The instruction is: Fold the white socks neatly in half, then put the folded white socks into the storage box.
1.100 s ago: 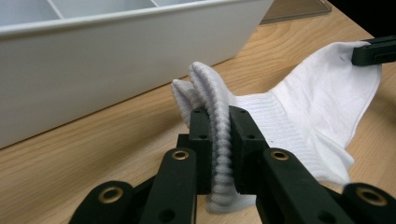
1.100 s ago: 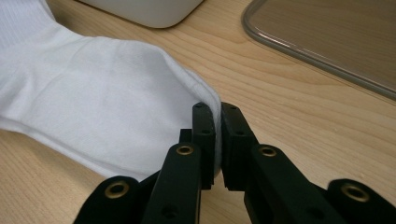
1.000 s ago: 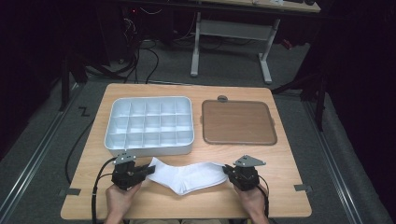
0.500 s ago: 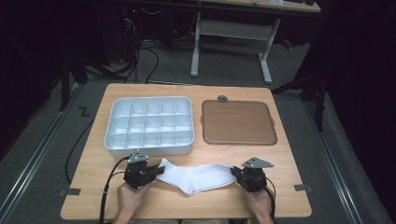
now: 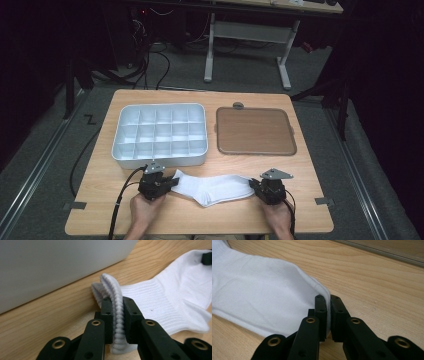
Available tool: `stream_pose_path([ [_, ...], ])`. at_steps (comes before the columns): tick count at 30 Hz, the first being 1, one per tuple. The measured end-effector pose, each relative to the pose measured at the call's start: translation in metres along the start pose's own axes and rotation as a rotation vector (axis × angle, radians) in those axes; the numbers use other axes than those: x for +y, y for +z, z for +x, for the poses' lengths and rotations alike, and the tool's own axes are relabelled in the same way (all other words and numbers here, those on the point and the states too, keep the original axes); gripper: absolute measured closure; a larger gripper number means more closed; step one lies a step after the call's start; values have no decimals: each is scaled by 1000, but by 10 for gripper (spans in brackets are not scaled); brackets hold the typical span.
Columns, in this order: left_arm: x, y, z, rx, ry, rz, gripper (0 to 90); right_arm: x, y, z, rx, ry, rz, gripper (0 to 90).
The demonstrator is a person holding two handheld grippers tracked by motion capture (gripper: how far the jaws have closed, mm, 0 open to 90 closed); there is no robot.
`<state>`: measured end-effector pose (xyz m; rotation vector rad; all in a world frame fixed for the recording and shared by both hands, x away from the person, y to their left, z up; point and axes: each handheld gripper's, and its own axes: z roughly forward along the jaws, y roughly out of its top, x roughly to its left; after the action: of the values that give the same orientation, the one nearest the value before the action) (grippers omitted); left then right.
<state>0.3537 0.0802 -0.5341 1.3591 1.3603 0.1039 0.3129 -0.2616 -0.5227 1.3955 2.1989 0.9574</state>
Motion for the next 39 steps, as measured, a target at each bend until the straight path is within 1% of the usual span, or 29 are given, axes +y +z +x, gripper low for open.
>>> stream_pose_path([
  [1,0,1,0,-2,-7,-3,801,0,0,0,1,0,1,860],
  [2,1,2,1,-2,-5,-8,800,0,0,0,1,1,2,860],
  [7,2,3,3,-2,-10,-7,788,0,1,0,2,-3,5,857],
  [11,3,3,4,9,-10,-9,751,1,2,1,2,-7,9,847],
  [14,5,2,5,26,-16,-9,659,1,2,1,-2,-5,10,807],
  [16,8,-1,6,45,-16,-17,573,1,2,0,-5,-2,10,780],
  [18,11,-3,7,60,-24,-22,496,2,1,0,-11,0,9,735],
  [21,14,-8,6,65,-41,-28,439,3,0,-1,-13,11,3,673],
  [23,16,-13,4,70,-42,-31,412,6,-4,-2,-14,13,-14,648],
  [25,17,-17,4,79,-54,-30,395,10,-8,-2,-21,15,-33,627],
  [26,18,-18,4,79,-50,-24,390,12,-11,-2,-22,15,-41,624],
  [27,19,-19,4,85,-65,-23,386,13,-12,-1,-25,8,-48,623],
  [29,18,-19,3,87,-77,-11,382,17,-17,3,-29,-7,-64,625],
  [33,14,-16,0,89,-78,13,380,23,-22,14,-28,-41,-91,622],
  [36,9,-11,-2,101,-76,29,382,25,-23,17,-29,-34,-105,601],
  [39,7,-9,-3,104,-92,30,386,27,-27,19,-28,-34,-121,593],
])
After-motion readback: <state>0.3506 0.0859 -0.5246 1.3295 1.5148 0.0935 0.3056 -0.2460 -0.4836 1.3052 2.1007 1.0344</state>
